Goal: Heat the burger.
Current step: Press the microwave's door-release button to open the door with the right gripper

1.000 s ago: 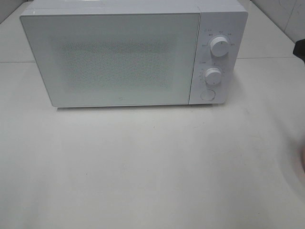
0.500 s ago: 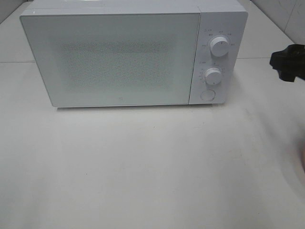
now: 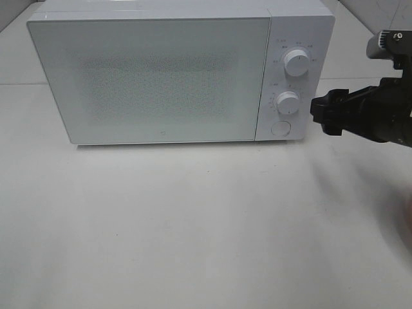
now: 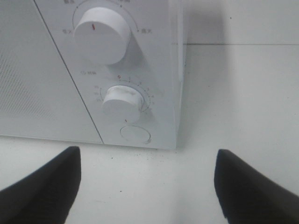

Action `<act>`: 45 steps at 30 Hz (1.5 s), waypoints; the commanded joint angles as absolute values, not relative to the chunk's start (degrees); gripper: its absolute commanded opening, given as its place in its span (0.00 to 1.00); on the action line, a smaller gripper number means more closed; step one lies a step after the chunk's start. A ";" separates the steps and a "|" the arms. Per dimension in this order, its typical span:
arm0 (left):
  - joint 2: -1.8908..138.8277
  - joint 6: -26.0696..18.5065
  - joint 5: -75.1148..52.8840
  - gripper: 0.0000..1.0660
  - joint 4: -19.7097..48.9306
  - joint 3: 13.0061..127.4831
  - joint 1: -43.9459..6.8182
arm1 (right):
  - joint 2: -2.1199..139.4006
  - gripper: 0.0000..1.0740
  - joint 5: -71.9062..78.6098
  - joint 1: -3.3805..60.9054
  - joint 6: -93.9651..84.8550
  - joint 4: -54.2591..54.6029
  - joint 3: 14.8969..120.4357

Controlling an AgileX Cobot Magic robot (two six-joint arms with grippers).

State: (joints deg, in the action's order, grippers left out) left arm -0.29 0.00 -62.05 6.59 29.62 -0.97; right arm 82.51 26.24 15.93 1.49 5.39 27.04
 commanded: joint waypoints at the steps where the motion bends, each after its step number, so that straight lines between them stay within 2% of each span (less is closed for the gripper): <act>1: -1.66 0.00 -61.19 0.92 6.82 29.51 -1.03 | 84.22 0.70 28.65 17.70 -0.63 6.42 27.04; 13: -1.66 0.00 -61.19 0.92 6.82 29.51 -1.03 | 88.75 0.62 30.94 21.08 0.00 9.34 27.04; 16: -1.66 0.00 -61.19 0.92 6.82 29.51 -1.03 | 88.75 0.56 30.94 21.08 1.38 9.34 27.04; 17: -1.66 0.00 -61.19 0.92 6.82 29.51 -1.03 | 88.75 0.51 30.94 21.08 4.07 9.34 27.04; 18: -1.66 0.00 -61.19 0.92 6.82 29.51 -1.03 | 88.75 0.51 30.94 21.08 4.07 9.34 27.04; 19: -1.66 0.00 -61.19 0.92 6.82 29.51 -1.03 | 88.75 0.45 30.94 21.08 8.31 9.34 27.04; 21: -1.66 0.00 -61.19 0.92 6.82 29.51 -1.03 | 88.75 0.42 30.94 21.08 11.06 9.34 26.99; 22: -1.66 0.00 -61.19 0.92 6.82 29.51 -1.03 | 88.75 0.33 31.00 21.08 17.65 9.28 26.81; 24: -1.66 0.00 -61.19 0.92 6.82 29.51 -1.03 | 88.75 0.30 31.05 21.08 20.57 9.28 26.70; 25: -1.66 0.00 -61.19 0.92 6.82 29.51 -1.03 | 88.75 0.23 31.11 21.08 27.44 9.11 26.53; 28: -1.66 0.00 -61.19 0.92 6.82 29.51 -1.03 | 88.75 0.16 31.11 21.08 37.99 9.11 26.47; 32: -1.66 0.00 -61.19 0.92 6.82 29.51 -1.03 | 88.75 0.13 31.11 21.08 46.47 9.11 26.47; 34: -1.66 0.00 -61.19 0.92 6.82 29.51 -1.03 | 88.75 0.12 31.23 21.08 58.27 9.11 26.47; 40: -1.66 0.00 -61.19 0.92 6.82 29.51 -1.03 | 88.75 0.11 31.17 21.08 68.12 9.11 26.47; 43: -1.66 0.00 -61.19 0.92 6.82 29.51 -1.03 | 88.75 0.07 31.17 21.08 71.45 9.11 26.47; 45: -1.66 0.00 -61.19 0.92 6.82 29.51 -1.03 | 88.75 0.00 31.17 21.08 72.31 9.11 26.47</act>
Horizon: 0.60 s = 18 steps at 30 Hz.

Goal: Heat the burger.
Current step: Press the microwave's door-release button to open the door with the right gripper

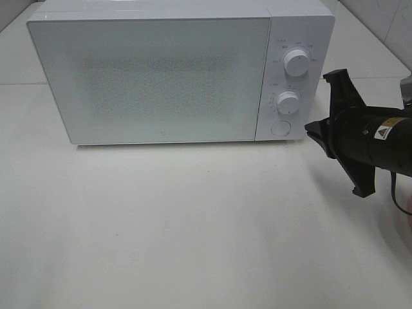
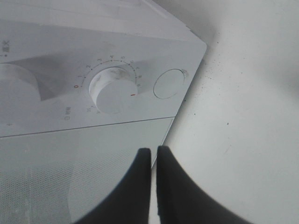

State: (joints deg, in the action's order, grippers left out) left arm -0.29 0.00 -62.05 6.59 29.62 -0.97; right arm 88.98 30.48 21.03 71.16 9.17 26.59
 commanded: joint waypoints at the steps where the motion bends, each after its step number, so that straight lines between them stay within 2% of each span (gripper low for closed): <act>1: -1.66 0.00 -61.19 0.92 6.82 29.51 -1.03 | 88.75 0.00 31.17 21.08 72.31 9.11 26.47; 9: -1.66 0.00 -61.19 0.92 6.82 29.51 -1.03 | 88.75 0.00 31.11 21.08 82.68 9.11 26.47; 18: -1.66 0.00 -61.19 0.92 6.82 29.51 -1.03 | 91.90 0.00 33.17 21.08 83.02 9.11 26.47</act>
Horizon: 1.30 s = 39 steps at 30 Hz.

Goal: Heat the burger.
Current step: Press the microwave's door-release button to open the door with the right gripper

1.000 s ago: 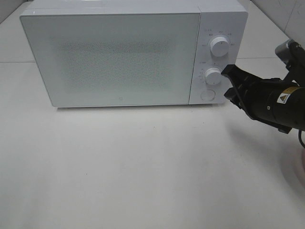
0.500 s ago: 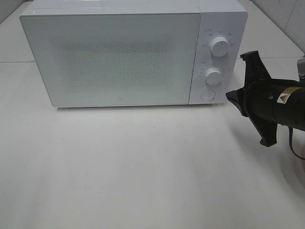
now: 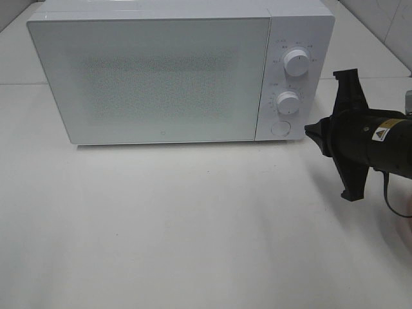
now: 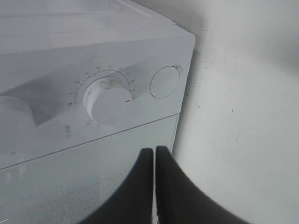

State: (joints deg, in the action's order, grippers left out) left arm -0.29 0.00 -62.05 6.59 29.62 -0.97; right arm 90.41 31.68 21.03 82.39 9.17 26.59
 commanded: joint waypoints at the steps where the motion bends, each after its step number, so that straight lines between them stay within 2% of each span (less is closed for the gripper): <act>1: -1.66 0.00 -61.19 0.92 6.82 29.51 -1.03 | 92.76 0.00 33.98 21.08 83.71 9.11 26.47; 16: -1.66 0.00 -61.19 0.92 6.82 29.51 -1.03 | 103.65 0.00 44.35 20.74 86.34 9.05 29.11; 39: -1.66 0.00 -61.19 0.92 6.82 29.51 -1.03 | 115.51 0.00 44.58 19.31 86.17 9.05 41.02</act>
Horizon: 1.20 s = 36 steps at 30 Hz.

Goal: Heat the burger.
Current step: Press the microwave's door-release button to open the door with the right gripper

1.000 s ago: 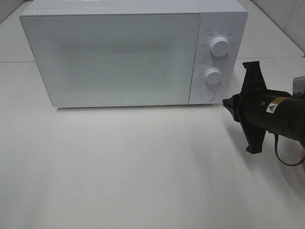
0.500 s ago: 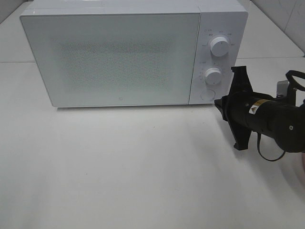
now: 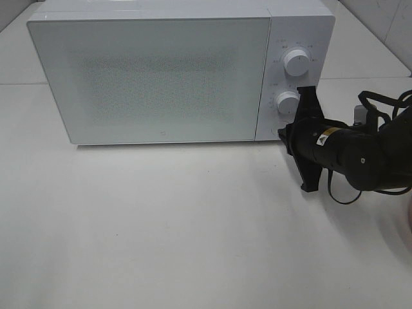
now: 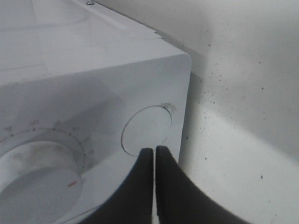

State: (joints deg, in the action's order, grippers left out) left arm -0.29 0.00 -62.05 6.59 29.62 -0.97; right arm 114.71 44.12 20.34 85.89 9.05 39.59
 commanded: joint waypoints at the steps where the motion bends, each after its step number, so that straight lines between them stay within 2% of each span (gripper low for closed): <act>1: -1.66 0.00 -61.19 0.92 6.82 29.51 -1.03 | 115.62 0.00 44.52 18.45 85.71 9.05 41.54; 36: -1.66 0.00 -61.19 0.92 6.82 29.51 -1.03 | 118.89 0.00 49.39 18.11 88.29 6.30 45.84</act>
State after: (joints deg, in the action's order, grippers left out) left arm -0.29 0.00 -62.05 6.59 29.62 -0.97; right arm 119.23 44.86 18.33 88.35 5.96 44.18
